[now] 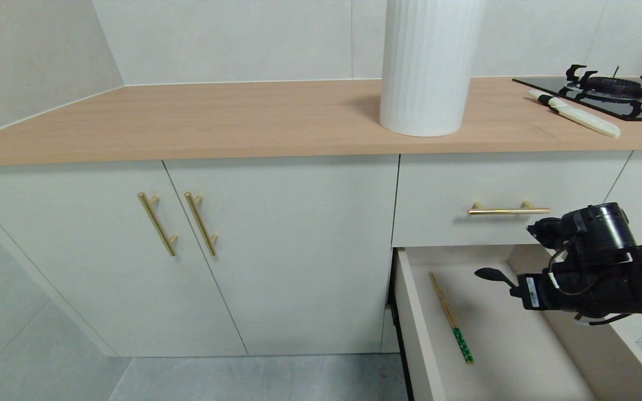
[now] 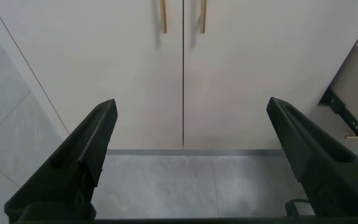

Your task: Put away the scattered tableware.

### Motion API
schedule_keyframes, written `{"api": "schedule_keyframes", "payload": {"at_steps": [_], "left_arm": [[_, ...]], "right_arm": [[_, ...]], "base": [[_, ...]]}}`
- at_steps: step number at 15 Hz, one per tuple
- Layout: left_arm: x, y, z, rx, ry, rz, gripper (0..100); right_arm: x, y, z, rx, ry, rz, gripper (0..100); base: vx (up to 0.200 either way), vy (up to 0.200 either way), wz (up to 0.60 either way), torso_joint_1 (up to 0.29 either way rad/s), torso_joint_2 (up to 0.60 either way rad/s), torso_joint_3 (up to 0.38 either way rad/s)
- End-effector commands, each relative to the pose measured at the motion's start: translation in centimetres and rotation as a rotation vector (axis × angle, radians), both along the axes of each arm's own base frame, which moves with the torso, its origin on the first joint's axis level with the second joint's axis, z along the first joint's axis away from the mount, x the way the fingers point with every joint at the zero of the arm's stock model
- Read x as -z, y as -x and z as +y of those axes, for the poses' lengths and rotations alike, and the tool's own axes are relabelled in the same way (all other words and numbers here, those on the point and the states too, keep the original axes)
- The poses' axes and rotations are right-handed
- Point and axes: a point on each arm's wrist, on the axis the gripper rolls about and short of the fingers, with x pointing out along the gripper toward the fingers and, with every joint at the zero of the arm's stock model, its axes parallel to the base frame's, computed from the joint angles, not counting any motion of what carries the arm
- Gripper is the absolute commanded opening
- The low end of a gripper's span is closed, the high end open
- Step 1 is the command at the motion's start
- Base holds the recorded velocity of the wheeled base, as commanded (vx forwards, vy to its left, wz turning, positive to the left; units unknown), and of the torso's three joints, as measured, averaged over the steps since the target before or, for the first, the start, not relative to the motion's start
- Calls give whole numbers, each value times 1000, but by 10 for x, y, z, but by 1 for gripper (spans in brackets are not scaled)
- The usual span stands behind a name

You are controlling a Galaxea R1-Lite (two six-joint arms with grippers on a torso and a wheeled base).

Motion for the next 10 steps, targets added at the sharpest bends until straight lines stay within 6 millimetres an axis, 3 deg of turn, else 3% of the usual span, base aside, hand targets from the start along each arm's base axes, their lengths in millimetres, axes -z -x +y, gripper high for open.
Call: {"api": "schedule_keyframes", "payload": {"at_steps": [1, 2, 7, 10], "left_arm": [[0, 0, 0, -1, 0, 1, 100], [0, 0, 0, -1, 0, 1, 100], [0, 0, 0, -1, 0, 0, 100], [0, 0, 0, -1, 0, 0, 100]], "right_arm": [[31, -16, 4, 45, 72, 48, 0], [36, -19, 4, 60, 87, 42, 0], [103, -41, 18, 133, 178, -77, 0], [120, -44, 20, 129, 218, -71, 0]], "base": [[0, 0, 0, 0, 0, 0], [0, 0, 0, 0, 0, 0], [0, 0, 0, 0, 0, 0], [0, 0, 0, 0, 0, 0]]}}
